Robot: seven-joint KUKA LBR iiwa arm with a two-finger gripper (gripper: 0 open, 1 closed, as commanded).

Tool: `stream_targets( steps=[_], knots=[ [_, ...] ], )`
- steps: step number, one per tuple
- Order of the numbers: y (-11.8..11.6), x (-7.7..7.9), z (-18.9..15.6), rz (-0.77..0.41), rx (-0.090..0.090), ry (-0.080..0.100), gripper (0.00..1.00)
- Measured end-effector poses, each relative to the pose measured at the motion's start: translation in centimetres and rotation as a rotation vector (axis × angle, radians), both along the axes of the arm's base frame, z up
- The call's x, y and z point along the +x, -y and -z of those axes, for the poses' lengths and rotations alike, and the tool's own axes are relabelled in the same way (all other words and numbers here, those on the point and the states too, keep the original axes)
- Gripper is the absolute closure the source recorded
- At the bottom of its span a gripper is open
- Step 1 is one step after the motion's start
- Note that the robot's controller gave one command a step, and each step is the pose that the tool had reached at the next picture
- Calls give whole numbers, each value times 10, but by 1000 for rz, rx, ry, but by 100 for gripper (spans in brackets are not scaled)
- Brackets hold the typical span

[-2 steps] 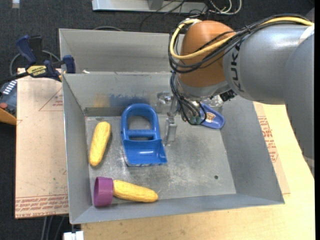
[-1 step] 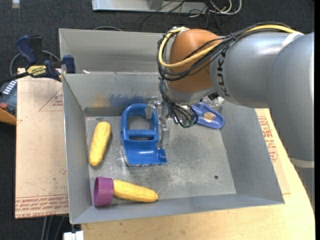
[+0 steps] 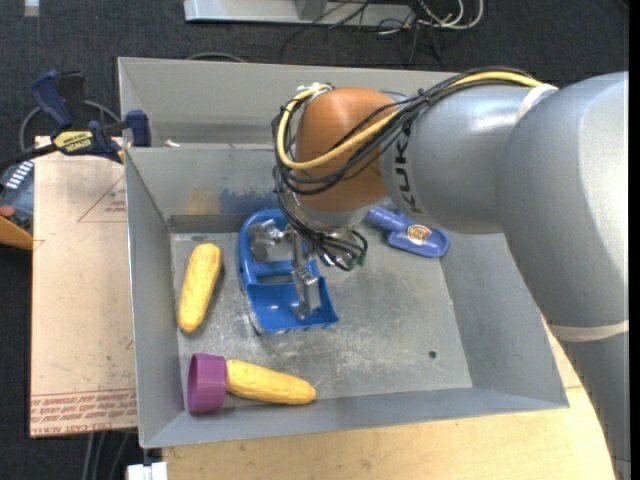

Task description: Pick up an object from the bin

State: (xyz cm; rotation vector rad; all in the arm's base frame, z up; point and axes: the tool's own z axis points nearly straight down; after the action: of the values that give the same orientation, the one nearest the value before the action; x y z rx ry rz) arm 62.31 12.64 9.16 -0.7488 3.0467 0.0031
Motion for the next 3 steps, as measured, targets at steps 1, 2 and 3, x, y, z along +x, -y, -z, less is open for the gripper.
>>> stream_targets(
  steps=[1, 2, 3],
  knots=[
    [-9, 3, 22, -29, 0, 7, 0],
    [7, -6, 20, 6, 3, 1, 100],
    [7, -6, 20, 6, 3, 1, 100]
  ],
)
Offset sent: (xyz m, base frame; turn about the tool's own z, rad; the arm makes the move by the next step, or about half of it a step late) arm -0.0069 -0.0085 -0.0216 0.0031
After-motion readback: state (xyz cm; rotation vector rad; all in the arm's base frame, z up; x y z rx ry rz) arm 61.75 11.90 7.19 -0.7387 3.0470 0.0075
